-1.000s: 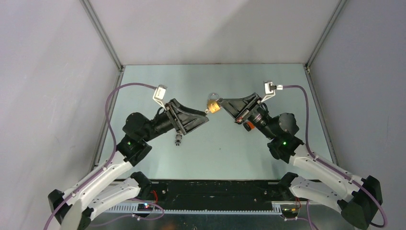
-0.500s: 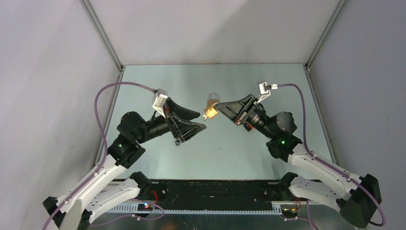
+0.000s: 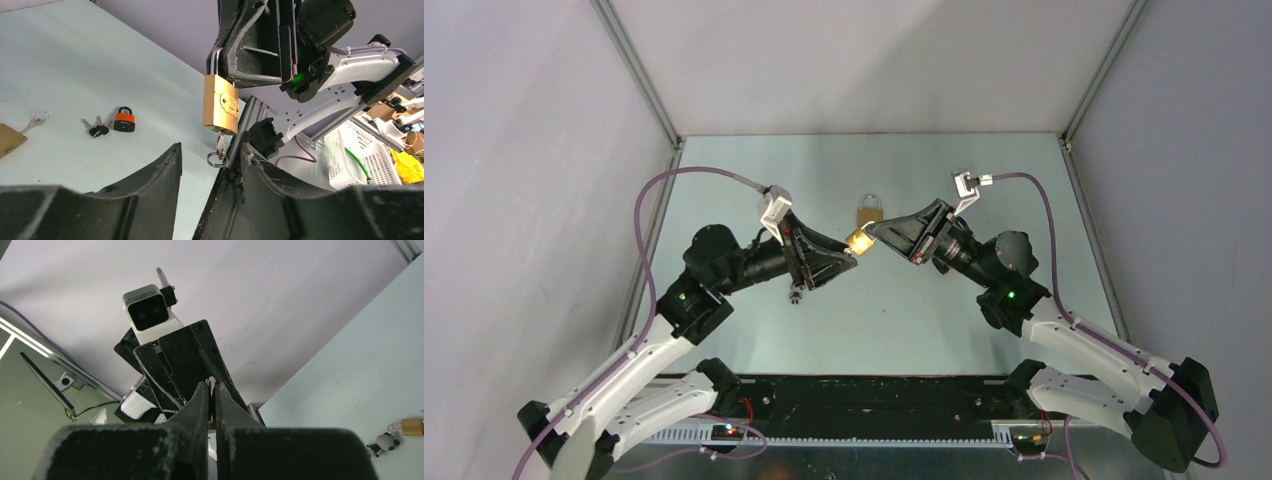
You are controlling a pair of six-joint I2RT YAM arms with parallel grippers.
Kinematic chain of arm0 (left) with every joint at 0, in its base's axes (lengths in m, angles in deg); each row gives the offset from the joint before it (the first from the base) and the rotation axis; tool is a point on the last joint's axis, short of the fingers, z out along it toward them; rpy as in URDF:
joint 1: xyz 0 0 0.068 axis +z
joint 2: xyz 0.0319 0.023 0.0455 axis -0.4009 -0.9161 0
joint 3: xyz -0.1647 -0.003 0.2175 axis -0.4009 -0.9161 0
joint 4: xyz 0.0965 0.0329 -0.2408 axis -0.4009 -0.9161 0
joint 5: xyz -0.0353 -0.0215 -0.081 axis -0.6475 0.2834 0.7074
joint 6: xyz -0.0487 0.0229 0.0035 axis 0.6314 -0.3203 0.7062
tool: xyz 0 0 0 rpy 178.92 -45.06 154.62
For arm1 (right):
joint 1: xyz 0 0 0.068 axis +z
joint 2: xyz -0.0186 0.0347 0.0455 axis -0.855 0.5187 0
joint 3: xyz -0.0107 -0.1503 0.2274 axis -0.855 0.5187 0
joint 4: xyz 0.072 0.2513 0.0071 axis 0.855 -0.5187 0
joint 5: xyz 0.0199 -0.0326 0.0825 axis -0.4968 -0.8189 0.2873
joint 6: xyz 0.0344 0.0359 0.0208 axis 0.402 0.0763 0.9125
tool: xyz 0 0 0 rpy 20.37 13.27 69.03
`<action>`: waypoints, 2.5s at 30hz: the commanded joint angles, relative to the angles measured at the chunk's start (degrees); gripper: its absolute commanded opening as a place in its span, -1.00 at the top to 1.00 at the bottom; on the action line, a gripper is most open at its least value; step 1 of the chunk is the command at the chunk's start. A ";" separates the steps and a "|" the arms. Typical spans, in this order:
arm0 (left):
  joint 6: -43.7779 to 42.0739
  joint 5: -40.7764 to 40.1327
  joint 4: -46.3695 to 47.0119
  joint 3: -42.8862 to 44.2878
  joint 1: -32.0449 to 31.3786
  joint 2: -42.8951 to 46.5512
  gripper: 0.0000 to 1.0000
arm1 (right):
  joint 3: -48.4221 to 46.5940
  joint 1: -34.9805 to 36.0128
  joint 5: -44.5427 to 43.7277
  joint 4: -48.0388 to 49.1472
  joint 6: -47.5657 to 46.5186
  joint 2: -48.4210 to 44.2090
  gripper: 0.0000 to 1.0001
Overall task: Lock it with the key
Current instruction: Place the lock at the center of the board.
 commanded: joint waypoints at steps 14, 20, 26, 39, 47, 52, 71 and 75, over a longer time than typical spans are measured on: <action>-2.77 1.27 0.85 2.30 0.11 1.16 1.00 | -3.85 -0.01 3.82 2.28 -0.83 1.36 1.00; 0.52 -3.11 1.46 2.95 0.10 0.91 1.00 | -3.92 0.66 5.71 3.27 -1.21 2.52 0.61; 3.20 -5.13 2.70 3.15 0.11 1.08 1.00 | -3.94 1.56 6.57 4.11 -1.75 3.65 0.27; 5.44 -4.92 4.09 3.59 0.16 2.58 1.00 | -7.28 4.08 9.72 0.53 -5.27 7.93 0.07; 6.33 -8.13 4.22 3.39 0.13 5.46 1.00 | -7.28 6.07 5.08 -4.75 -11.69 6.47 -0.01; 7.21 -11.95 4.72 2.85 0.09 7.31 1.00 | -7.28 6.90 0.48 -8.15 -13.97 5.53 -0.04; 8.22 -7.43 5.83 2.06 0.17 5.95 1.00 | -7.26 6.47 3.53 4.52 -9.62 5.69 -0.36; 9.31 -4.90 6.38 2.19 0.12 4.70 1.00 | -7.28 5.43 3.41 6.45 -7.09 6.89 -0.27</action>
